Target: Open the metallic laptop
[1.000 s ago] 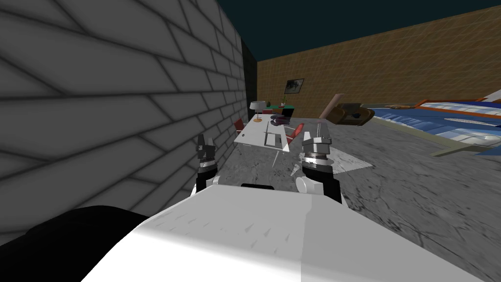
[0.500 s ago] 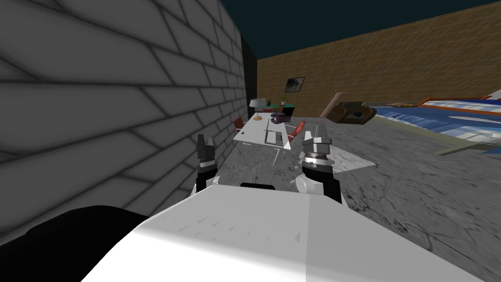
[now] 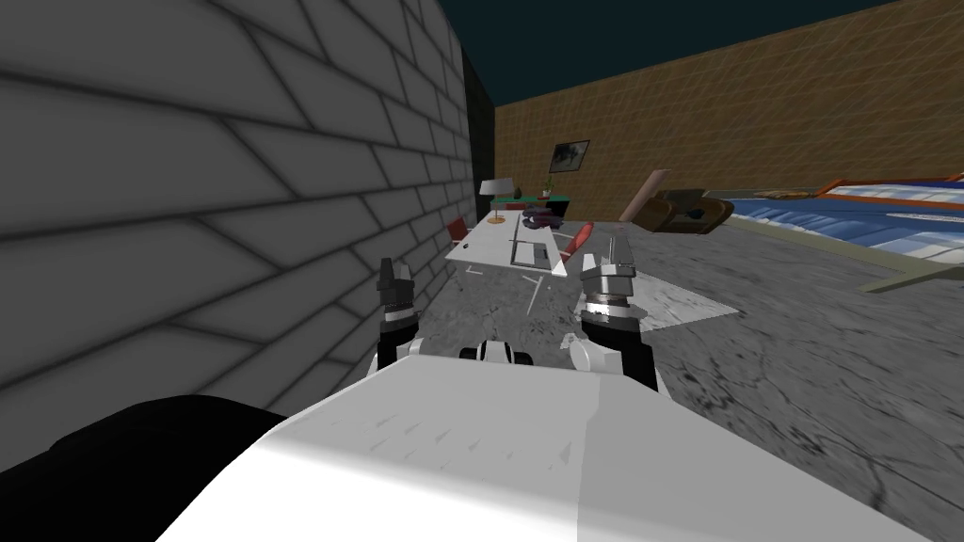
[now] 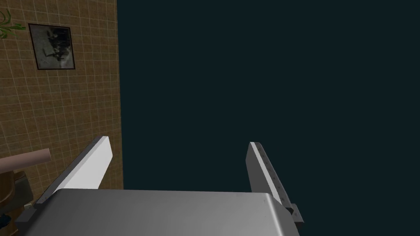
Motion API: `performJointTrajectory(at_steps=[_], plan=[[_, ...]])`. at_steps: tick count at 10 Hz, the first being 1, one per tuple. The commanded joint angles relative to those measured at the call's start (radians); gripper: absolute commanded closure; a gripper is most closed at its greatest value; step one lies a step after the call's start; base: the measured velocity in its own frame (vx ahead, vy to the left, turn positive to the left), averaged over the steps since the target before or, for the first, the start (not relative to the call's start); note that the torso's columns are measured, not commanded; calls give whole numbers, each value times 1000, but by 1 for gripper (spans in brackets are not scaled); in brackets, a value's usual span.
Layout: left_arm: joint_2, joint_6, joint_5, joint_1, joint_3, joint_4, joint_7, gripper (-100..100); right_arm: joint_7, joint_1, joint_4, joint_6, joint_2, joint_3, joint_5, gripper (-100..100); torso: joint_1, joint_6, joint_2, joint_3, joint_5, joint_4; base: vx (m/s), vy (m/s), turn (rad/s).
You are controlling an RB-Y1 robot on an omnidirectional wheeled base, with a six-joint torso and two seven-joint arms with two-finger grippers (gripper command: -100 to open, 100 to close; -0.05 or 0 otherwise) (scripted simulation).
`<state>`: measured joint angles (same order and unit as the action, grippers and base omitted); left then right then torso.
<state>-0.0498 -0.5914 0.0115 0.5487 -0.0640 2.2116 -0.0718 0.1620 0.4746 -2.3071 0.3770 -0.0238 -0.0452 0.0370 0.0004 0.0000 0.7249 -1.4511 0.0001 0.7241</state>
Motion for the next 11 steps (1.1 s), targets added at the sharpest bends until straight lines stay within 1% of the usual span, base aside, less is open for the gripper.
performJointTrajectory(at_steps=[1,3,6,7,9,10,11], plan=[[0,0,0,0,0,0,0,0,3,-6,20,-16,-55,5,-39,-100,1,0,9,-20,0,10,15,35,9],[0,0,0,0,0,0,0,0,8,-14,46,-36,-96,12,-90,-100,1,0,12,-25,0,13,29,58,7],[0,0,0,0,0,0,0,0,18,-31,95,-76,-153,28,-188,-100,0,0,13,-25,0,14,32,72,7],[0,0,0,0,0,0,0,0,18,-31,95,-76,-153,28,-194,-100,0,0,13,-25,0,14,39,55,0],[0,0,0,0,0,0,0,0,26,-44,134,-108,-191,40,-263,-100,-1,0,13,-25,0,14,42,62,5],[0,0,0,0,0,0,0,0,26,-44,134,-108,-191,40,-278,-100,0,0,13,-25,0,14,35,61,-2],[0,0,0,0,0,0,0,0,30,-50,154,-125,-210,47,-317,-100,0,0,13,-25,0,14,30,60,4]])
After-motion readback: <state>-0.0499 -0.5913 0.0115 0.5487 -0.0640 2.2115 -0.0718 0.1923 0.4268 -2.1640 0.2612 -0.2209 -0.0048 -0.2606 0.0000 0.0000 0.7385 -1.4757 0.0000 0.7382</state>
